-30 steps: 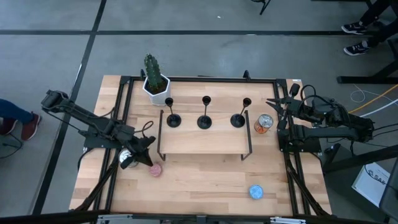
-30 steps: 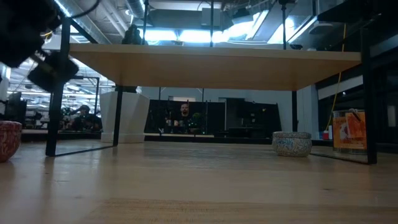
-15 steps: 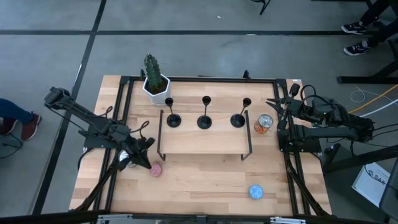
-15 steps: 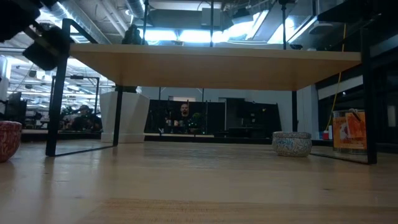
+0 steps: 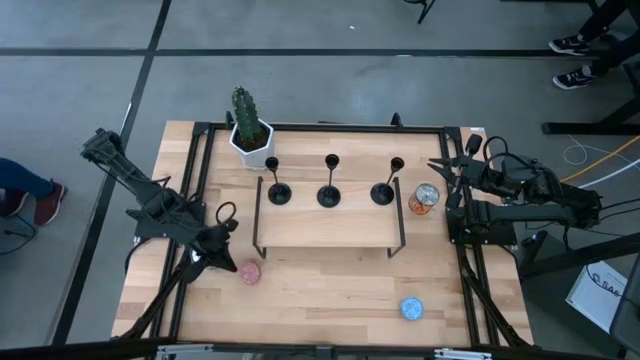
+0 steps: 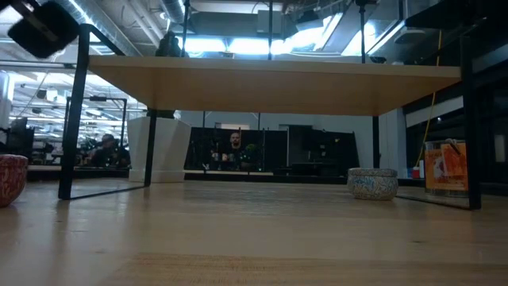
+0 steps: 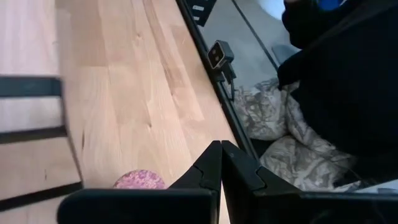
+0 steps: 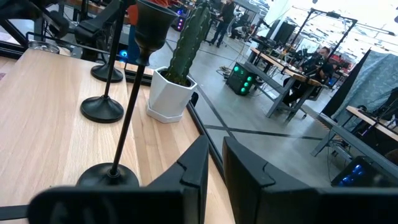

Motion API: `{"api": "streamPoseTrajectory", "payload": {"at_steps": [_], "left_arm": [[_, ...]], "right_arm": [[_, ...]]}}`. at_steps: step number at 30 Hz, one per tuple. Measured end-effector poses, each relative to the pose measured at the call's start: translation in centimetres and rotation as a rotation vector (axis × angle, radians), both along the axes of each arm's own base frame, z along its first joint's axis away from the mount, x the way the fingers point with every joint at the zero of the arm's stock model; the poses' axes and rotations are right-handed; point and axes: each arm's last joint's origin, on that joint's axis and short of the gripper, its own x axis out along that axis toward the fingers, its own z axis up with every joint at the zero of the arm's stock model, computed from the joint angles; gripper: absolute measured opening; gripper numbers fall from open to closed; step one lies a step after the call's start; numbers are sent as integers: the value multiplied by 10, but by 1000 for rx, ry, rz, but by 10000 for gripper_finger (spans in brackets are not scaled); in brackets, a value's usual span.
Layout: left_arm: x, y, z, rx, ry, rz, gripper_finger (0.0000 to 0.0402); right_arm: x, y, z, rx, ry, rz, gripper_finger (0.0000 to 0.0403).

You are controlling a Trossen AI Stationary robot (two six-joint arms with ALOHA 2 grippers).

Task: Pick & Place candle stick holders
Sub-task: Put the red scented candle on the shelf

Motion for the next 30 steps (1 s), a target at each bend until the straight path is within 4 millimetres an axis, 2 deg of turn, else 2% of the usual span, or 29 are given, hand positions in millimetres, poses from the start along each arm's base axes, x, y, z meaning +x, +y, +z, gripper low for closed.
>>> {"api": "streamPoseTrajectory", "payload": {"at_steps": [11,19,21,25,30], "left_arm": [[1,-27,-9,87,80,-48,2],[2,-35,-17,137,93,40,2],[3,-35,-18,150,83,67,2],[4,-34,-18,165,68,99,1],[4,-34,-18,180,57,97,2]], "right_arm": [[0,0,0,0,0,0,53],[0,0,0,1,-2,0,53],[1,1,2,48,-43,27,53],[-2,3,16,175,-199,93,53],[-19,12,52,284,-350,403,53]]}}
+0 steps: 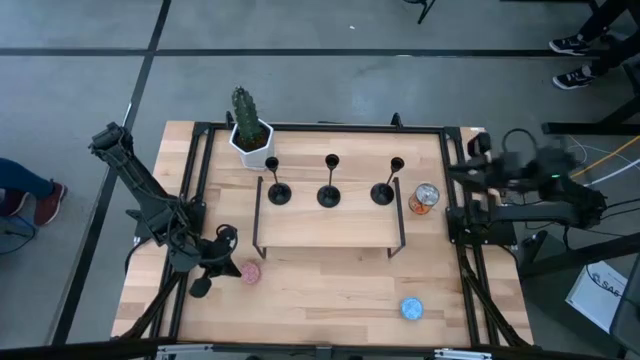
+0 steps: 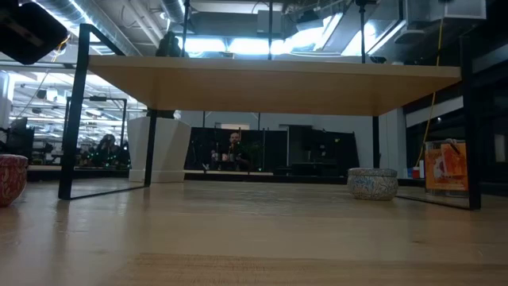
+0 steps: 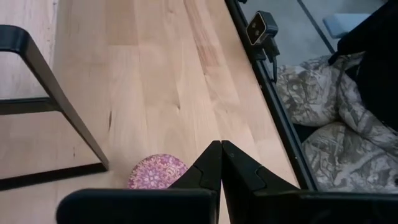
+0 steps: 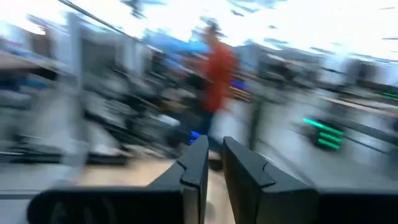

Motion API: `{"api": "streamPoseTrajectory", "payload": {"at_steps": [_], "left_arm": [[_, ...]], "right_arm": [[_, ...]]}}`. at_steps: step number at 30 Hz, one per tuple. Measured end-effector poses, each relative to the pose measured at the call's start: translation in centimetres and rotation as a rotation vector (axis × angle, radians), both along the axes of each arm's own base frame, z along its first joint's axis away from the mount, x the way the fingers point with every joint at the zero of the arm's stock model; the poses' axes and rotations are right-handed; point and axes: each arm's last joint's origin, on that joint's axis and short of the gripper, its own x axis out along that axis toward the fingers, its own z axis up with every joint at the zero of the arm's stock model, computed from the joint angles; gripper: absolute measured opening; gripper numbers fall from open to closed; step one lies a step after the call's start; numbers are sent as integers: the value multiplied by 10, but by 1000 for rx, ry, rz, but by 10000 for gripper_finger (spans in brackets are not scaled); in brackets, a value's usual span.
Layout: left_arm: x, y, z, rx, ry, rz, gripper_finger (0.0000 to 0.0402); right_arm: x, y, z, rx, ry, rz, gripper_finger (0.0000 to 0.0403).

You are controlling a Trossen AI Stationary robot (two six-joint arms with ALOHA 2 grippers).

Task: Pick & Place candle stick holders
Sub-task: Put the red scented candle on the shelf

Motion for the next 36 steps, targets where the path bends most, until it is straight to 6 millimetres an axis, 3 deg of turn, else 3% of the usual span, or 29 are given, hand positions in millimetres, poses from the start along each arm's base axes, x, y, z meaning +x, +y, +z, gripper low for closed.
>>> {"api": "streamPoseTrajectory", "payload": {"at_steps": [5,11,19,27,36], "left_arm": [[0,0,0,11,-11,14,2],[1,1,0,61,-42,11,1],[1,2,0,50,-41,34,1],[1,2,0,37,-34,46,1],[1,2,0,29,-26,62,1]], "right_arm": [[-19,8,22,58,-42,287,53],[-22,12,19,194,53,452,53],[-17,6,8,219,139,211,53],[-3,8,-1,169,280,268,53],[7,5,-11,34,390,186,53]]}}
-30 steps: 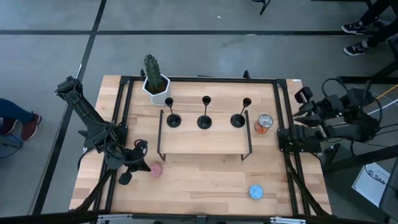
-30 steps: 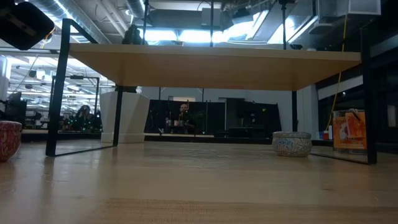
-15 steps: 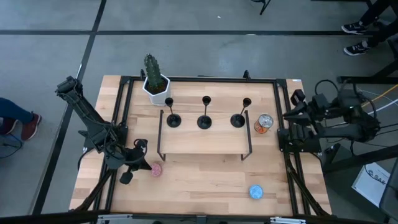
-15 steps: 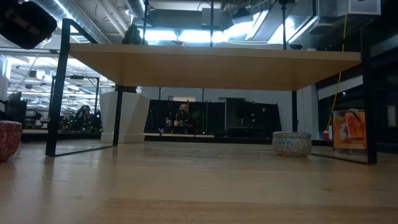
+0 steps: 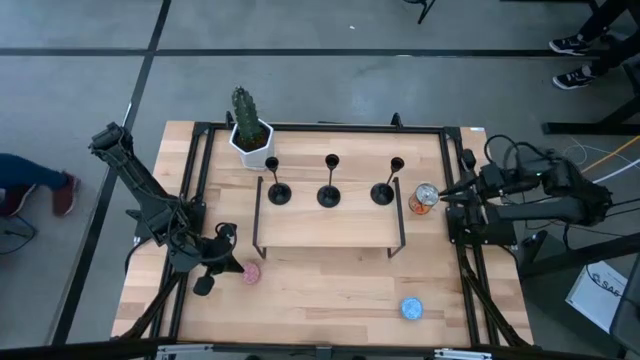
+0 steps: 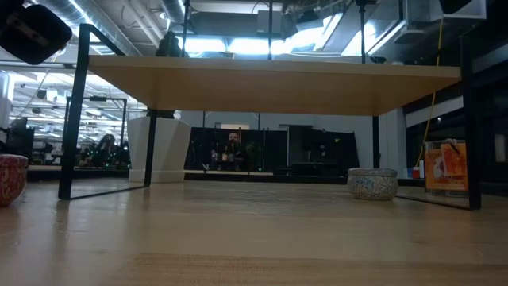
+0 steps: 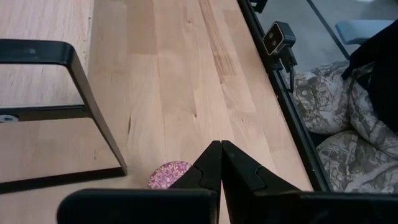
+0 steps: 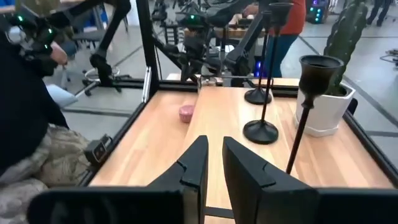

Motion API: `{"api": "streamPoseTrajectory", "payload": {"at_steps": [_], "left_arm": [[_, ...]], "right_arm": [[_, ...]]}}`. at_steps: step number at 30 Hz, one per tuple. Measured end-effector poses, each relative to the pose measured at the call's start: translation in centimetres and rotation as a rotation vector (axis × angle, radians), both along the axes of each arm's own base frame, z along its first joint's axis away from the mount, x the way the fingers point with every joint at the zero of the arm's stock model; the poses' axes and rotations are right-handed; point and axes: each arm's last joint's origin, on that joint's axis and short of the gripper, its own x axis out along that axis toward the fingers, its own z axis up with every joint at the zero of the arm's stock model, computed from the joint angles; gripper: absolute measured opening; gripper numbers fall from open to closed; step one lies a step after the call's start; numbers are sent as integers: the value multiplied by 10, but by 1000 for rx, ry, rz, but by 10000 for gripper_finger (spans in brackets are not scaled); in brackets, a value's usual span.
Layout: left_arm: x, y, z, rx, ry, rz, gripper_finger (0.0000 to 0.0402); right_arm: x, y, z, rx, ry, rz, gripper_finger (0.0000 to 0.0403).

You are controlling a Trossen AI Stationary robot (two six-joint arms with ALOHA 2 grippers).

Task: Pick & Place candle stick holders
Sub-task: Put the red scented candle on the shelf

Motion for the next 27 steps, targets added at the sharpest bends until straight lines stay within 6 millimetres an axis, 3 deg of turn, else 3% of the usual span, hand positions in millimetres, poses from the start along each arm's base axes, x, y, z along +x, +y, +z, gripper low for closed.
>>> {"api": "streamPoseTrajectory", "payload": {"at_steps": [18,27], "left_arm": [[0,0,0,-14,4,26,14],[1,2,0,-38,-7,97,56]], "right_arm": [[1,0,-4,73,64,-19,53],[1,0,-4,72,64,-22,53]]}}
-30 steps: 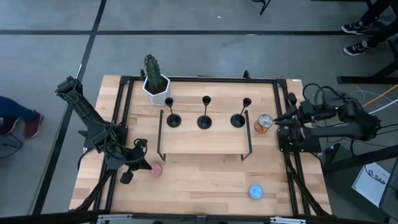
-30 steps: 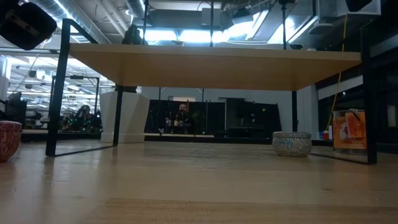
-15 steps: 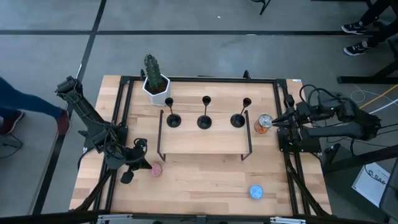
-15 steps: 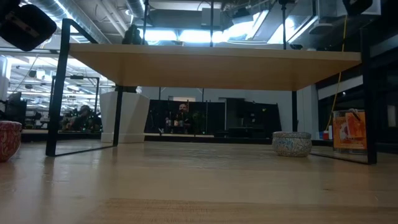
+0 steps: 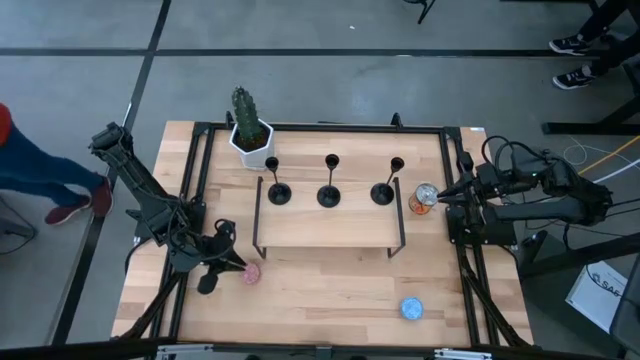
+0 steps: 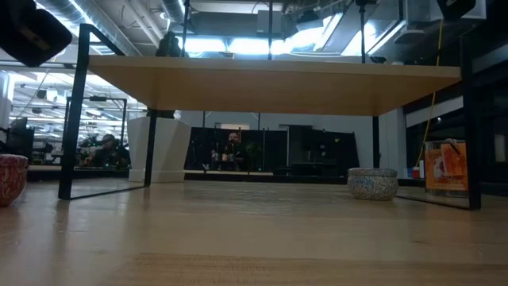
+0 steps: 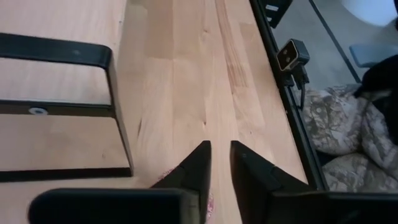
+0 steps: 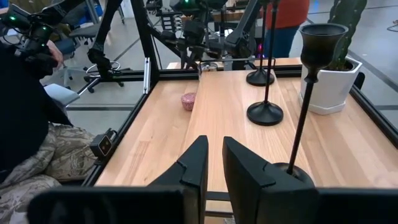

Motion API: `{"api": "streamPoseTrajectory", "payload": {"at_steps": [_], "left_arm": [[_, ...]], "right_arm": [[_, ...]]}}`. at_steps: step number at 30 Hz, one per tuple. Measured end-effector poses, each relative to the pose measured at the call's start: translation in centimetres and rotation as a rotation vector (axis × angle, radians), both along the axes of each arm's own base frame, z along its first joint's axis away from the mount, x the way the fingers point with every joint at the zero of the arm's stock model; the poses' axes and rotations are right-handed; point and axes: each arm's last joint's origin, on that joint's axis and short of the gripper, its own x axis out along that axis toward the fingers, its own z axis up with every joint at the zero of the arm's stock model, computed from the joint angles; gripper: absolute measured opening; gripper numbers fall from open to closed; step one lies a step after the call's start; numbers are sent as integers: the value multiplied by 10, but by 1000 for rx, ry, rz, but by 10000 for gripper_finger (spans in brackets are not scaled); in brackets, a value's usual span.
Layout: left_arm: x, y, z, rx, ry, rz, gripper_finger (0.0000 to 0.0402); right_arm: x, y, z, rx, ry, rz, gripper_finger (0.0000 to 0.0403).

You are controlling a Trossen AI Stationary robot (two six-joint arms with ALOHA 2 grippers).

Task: Pick & Place candle stick holders
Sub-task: Put the red scented candle on the shelf

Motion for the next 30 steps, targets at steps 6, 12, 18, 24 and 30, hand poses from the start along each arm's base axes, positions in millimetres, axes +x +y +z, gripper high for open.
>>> {"api": "streamPoseTrajectory", "payload": {"at_steps": [6,12,18,24,30], "left_arm": [[0,0,0,-3,0,13,105],[2,-2,-3,6,15,5,149],[1,-4,-4,-24,50,-50,177],[0,-4,-4,-30,58,-63,184],[0,-4,-4,-31,58,-61,181]], "right_arm": [[0,0,0,0,0,0,53],[0,0,0,0,0,0,53],[0,0,0,0,0,0,53],[0,0,0,0,0,1,53],[0,0,0,0,0,1,53]]}}
